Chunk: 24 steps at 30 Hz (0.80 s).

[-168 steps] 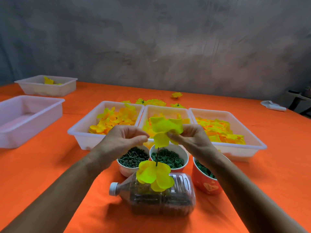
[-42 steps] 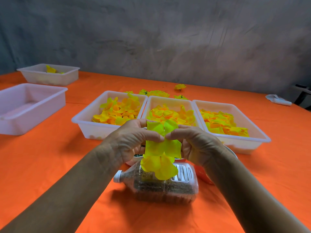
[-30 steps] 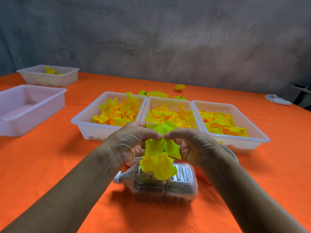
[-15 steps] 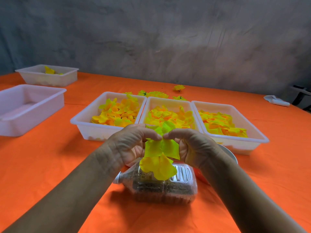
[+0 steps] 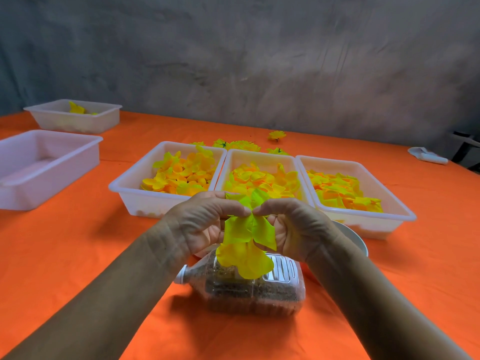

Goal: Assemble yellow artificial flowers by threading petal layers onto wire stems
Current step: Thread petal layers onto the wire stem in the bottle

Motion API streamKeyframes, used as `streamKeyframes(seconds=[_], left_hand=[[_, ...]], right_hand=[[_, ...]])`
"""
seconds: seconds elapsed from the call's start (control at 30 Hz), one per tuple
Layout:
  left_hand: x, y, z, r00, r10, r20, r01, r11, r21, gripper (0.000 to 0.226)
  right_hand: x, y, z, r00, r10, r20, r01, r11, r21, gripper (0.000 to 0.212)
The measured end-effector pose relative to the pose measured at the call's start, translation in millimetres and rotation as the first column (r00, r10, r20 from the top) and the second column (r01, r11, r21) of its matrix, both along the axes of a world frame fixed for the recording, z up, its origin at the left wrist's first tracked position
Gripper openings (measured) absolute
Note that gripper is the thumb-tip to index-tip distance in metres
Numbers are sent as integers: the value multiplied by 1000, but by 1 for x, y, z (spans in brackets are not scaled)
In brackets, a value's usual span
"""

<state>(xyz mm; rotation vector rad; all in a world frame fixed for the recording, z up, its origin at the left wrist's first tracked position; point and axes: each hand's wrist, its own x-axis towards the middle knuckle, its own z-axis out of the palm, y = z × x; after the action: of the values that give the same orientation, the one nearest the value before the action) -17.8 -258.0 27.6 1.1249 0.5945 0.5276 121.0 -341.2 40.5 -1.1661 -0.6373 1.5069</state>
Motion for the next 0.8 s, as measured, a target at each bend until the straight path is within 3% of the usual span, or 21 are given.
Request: streamKeyframes(seconds=[0.13,0.37,0.5,0.7,0.8], left_hand=[[-3,-8,7,1000,26,9,-26,998,59,63],[0,-4,6,998,58,-23,-55,992,112,56],[0,-6,-2,991,113,-70,-99,979,176,38],[0,-5,-5,994,94,-47,-92,995,45,26],[-1,-4,-2,995,84,-56,-83,996,18,25]], right_hand=[[-1,-1,0,1000,2,-6,-2,999,36,41],[0,-2,0,1000,-4,23,2,999,51,28],[0,0,-11,989,-60,132,54,997,49,20],[4,-1,-13,994,-47,95,45,999,24,16],[5,-1,-13,988,-44,148,42,999,17,23]])
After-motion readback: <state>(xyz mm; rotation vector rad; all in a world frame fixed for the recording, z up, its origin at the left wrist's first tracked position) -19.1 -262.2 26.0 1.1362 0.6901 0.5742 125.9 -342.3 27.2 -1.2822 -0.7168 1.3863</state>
